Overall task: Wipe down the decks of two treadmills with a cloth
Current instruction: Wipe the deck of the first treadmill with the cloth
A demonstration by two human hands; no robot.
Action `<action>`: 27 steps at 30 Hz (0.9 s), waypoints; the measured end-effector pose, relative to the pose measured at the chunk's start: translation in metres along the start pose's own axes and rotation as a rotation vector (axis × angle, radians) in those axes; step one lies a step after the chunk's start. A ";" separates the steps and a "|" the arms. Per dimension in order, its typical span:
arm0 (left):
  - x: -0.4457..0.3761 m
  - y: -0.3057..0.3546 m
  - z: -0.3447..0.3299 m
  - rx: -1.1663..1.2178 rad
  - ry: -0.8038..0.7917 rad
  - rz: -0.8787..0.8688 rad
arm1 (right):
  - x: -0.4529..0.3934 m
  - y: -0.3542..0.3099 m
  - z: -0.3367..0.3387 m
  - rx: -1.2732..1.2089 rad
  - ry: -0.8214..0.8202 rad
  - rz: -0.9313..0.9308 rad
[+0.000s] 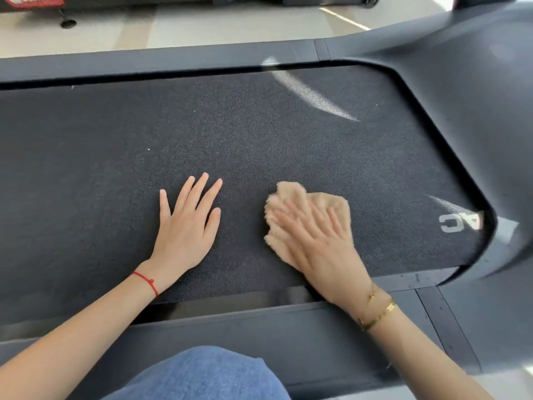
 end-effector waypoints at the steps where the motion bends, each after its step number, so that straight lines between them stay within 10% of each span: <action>1: 0.000 0.000 0.000 0.003 -0.003 0.004 | 0.003 0.019 0.005 0.042 0.026 -0.092; 6: -0.002 0.004 -0.001 0.025 0.003 0.034 | 0.030 0.101 0.010 -0.020 0.064 -0.505; 14: -0.002 0.007 -0.002 0.035 0.037 0.048 | 0.050 0.042 0.000 -0.096 0.010 -0.213; 22: -0.001 0.008 -0.001 0.035 0.043 0.044 | 0.069 0.197 0.013 -0.071 0.051 -0.699; 27: -0.003 0.010 -0.002 0.006 0.051 0.048 | 0.057 0.144 0.009 -0.085 0.051 -0.440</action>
Point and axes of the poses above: each hand's wrist, its own x-axis away from the middle knuckle, its own z-axis out of the back of the hand, y = z × x, the point moved 10 cm from there along -x, towards the middle knuckle, and after that the axes turned 8 degrees about x, right-handed, at the moved point
